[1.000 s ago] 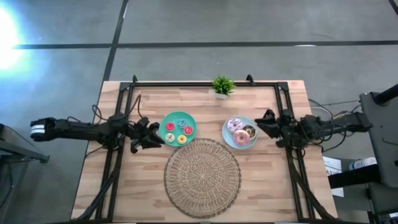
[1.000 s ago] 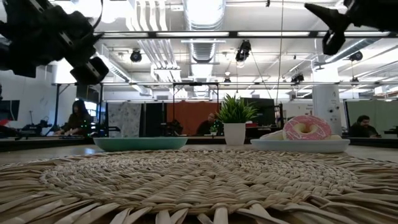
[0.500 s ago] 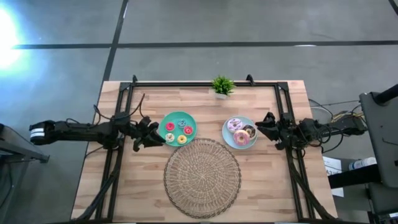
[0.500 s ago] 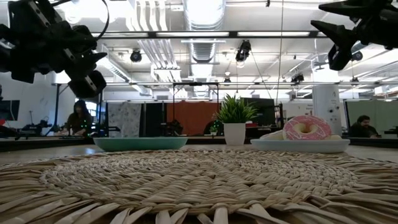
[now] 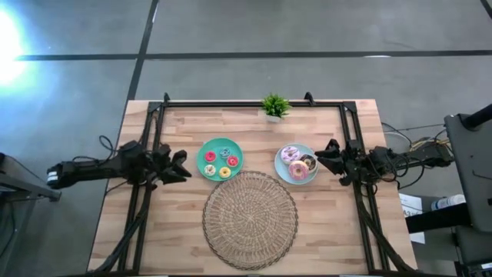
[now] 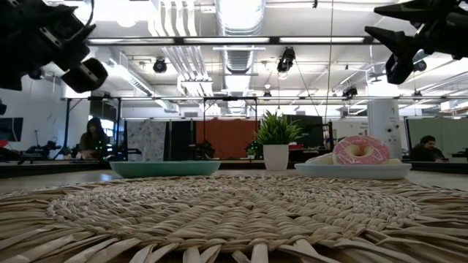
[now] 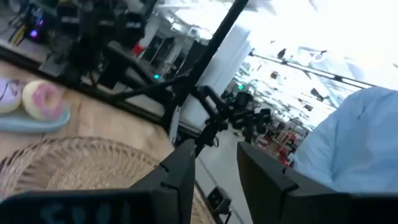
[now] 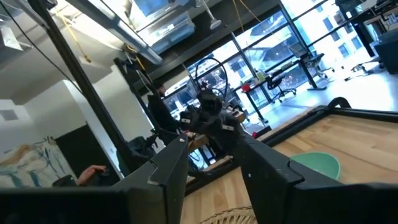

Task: Pick & Place donuts
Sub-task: Return to Home Position

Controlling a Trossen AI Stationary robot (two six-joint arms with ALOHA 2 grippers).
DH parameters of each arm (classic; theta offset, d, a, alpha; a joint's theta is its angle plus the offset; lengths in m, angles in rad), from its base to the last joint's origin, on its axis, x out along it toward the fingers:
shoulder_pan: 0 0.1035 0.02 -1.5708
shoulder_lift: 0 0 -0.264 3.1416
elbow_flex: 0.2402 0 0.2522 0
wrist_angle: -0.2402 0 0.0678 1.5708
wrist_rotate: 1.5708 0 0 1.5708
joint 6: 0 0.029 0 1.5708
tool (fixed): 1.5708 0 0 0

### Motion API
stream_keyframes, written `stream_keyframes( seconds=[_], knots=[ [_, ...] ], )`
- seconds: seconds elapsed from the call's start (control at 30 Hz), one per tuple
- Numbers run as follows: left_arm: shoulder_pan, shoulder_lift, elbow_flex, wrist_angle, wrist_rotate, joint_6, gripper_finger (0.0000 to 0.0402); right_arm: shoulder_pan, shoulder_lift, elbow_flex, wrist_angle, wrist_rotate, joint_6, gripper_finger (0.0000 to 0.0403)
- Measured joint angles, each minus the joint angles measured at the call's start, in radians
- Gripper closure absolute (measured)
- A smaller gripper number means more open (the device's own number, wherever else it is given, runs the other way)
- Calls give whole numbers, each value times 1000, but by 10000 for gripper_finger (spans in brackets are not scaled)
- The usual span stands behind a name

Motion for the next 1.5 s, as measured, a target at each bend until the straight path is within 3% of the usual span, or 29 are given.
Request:
stream_keyframes(
  seconds=[0.33, 0.43, 0.53, 0.63, 0.73, 0.83, 0.93, 1.5],
  knots=[
    [0, -230, -1, -11, 0, 1, 307, 0, 0, 0, 0, 0, 0, 272],
    [0, -244, -1, -23, 19, 35, 307, 0, 0, 0, 0, 0, 0, 269],
    [-13, -244, 0, -42, 156, 293, 307, 0, 0, 0, 0, 0, 0, 268],
    [-40, -244, -2, -226, 216, 611, 307, 0, 0, 0, 0, 0, 0, 271],
    [-79, -244, -2, -322, 104, 794, 307, 0, 0, 1, 0, 0, 0, 275],
    [-93, -245, -2, -323, -79, 769, 307, 0, 0, 1, 0, 1, 0, 278],
    [-97, -245, -2, -333, -194, 722, 307, 0, 0, 1, 0, 1, 0, 276],
    [-142, -221, -3, -320, -213, 750, 307, 0, 2, 1, -2, 1, 0, 276]
  ],
)
